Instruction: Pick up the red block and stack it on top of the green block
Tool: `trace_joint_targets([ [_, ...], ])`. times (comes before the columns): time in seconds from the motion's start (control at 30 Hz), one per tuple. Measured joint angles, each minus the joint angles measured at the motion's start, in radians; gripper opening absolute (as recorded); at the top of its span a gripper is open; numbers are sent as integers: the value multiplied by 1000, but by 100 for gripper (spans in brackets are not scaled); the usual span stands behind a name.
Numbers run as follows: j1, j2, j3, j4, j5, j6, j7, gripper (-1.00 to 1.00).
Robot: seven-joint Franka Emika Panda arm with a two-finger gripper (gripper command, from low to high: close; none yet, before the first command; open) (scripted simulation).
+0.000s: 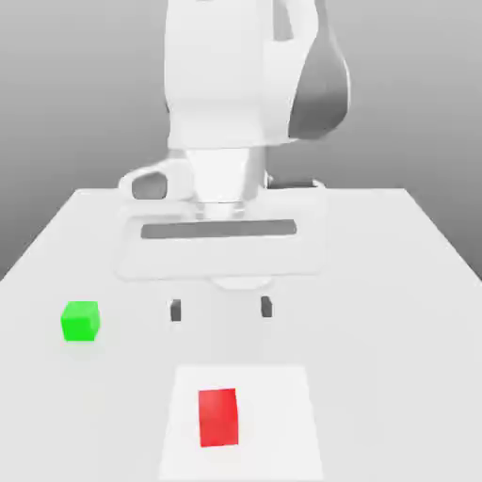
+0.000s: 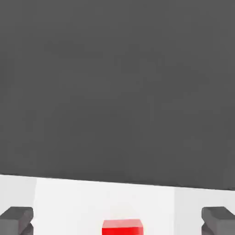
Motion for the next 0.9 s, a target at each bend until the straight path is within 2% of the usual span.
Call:
trace_joint_targets([
  [0.13, -5, 144, -5, -47, -4, 76, -24, 0],
  [0.3, -25, 325, 22, -32, 30, 221, -54, 0],
  [0.33, -29, 352, 27, -28, 35, 243, -57, -100],
  [0.57, -31, 353, 29, -28, 33, 244, -55, -100],
  [0.73, -21, 196, 10, -52, -5, 111, -28, -100],
  [0.8, -58, 137, -26, -74, -38, 77, -58, -100],
  [0.9, -200, 62, -89, -118, -102, 51, -145, -100],
])
